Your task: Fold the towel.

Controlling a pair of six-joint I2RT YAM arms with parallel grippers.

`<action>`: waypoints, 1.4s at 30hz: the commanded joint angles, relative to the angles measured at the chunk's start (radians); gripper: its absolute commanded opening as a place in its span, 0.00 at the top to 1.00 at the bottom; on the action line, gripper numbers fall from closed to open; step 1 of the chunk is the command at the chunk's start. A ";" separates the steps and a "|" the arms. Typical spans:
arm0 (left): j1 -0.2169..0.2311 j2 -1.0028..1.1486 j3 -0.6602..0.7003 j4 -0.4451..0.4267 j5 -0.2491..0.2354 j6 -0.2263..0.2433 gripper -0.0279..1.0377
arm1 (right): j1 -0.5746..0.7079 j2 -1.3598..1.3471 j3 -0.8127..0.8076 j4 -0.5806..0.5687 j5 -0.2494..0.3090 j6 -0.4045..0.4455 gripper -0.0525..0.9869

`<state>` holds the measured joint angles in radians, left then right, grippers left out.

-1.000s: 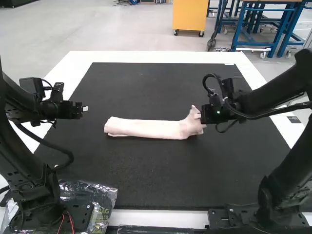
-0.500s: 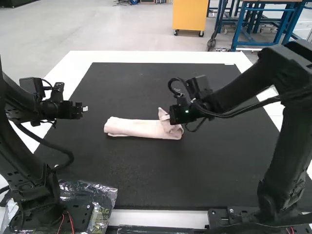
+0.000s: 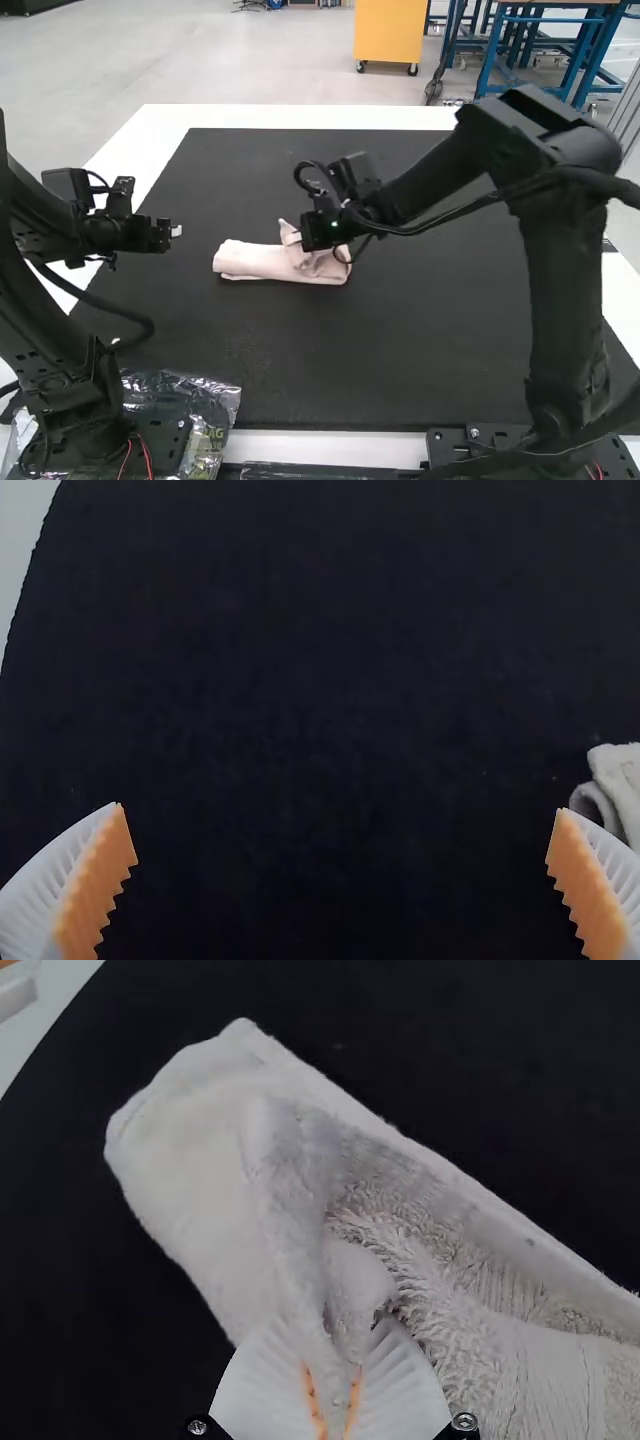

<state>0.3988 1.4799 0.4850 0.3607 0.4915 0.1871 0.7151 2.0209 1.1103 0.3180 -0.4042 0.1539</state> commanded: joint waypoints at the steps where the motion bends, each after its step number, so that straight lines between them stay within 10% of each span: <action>1: 0.000 -0.023 -0.006 0.021 0.015 0.018 0.06 | 0.030 0.025 0.077 0.007 0.001 0.019 0.97; 24: 0.000 -0.023 -0.016 0.029 0.018 0.025 0.06 | 0.122 0.187 0.293 -0.003 -0.002 0.076 0.97; 32: 0.003 -0.024 -0.016 0.060 0.021 0.014 0.06 | 0.149 0.206 0.378 -0.003 -0.027 0.128 0.44; 42: 0.011 -0.036 -0.016 0.112 0.019 -0.044 0.06 | 0.181 0.199 0.465 -0.027 -0.097 0.205 0.23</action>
<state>0.3992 1.4796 0.4736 0.4576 0.4980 0.1707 0.8818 2.2383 1.5372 0.2962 -0.4732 0.3367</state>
